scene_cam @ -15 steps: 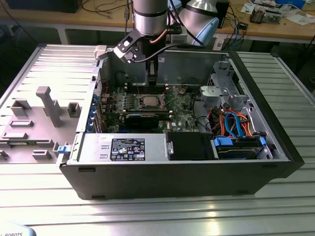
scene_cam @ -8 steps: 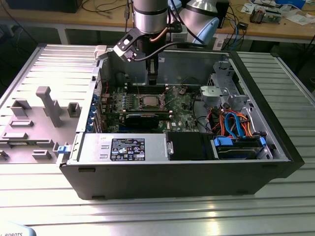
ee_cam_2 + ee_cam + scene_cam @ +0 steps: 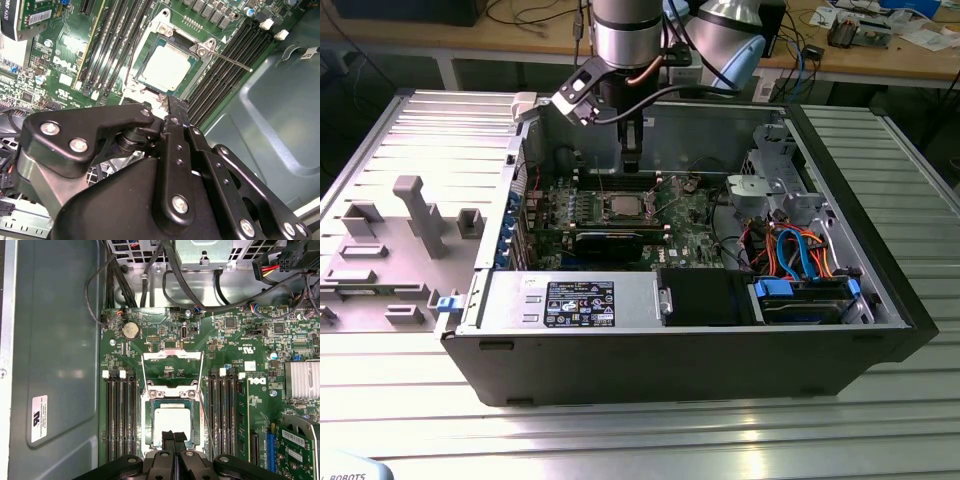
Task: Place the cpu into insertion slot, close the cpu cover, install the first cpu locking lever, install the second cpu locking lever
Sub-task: 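Close the cpu cover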
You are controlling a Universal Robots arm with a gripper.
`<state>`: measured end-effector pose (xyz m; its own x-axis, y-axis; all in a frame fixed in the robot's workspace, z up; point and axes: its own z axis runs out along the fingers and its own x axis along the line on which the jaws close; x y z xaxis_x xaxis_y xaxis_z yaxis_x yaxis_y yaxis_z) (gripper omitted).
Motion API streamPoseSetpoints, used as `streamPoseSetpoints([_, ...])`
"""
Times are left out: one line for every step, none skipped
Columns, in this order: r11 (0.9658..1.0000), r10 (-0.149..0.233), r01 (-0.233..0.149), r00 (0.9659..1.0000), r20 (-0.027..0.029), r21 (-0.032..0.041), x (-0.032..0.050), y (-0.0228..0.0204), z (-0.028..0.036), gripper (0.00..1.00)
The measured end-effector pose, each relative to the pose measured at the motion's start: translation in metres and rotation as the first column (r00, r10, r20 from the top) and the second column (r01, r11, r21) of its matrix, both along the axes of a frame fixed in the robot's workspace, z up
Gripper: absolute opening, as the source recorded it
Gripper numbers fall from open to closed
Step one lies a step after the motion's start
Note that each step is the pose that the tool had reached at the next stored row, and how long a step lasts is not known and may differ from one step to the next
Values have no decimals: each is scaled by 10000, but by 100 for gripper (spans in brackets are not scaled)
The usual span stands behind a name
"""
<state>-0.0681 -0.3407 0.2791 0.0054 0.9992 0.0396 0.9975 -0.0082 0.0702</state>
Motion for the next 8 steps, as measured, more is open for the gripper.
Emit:
streamPoseSetpoints([10000,-1,1,10000,0,-1,0,0,0,11])
streamPoseSetpoints([10000,0,0,10000,0,0,1,0,0,11])
streamPoseSetpoints([10000,-1,1,10000,1,1,1,0,0,11])
streamPoseSetpoints([10000,0,0,10000,-1,-1,1,1,11,11])
streamPoseSetpoints([10000,-1,1,10000,0,0,1,0,23,11])
streamPoseSetpoints([10000,-1,1,10000,-1,-1,1,0,36,11])
streamPoseSetpoints([10000,-1,1,10000,0,0,1,0,50,11])
streamPoseSetpoints([10000,0,0,10000,0,0,1,0,62,11])
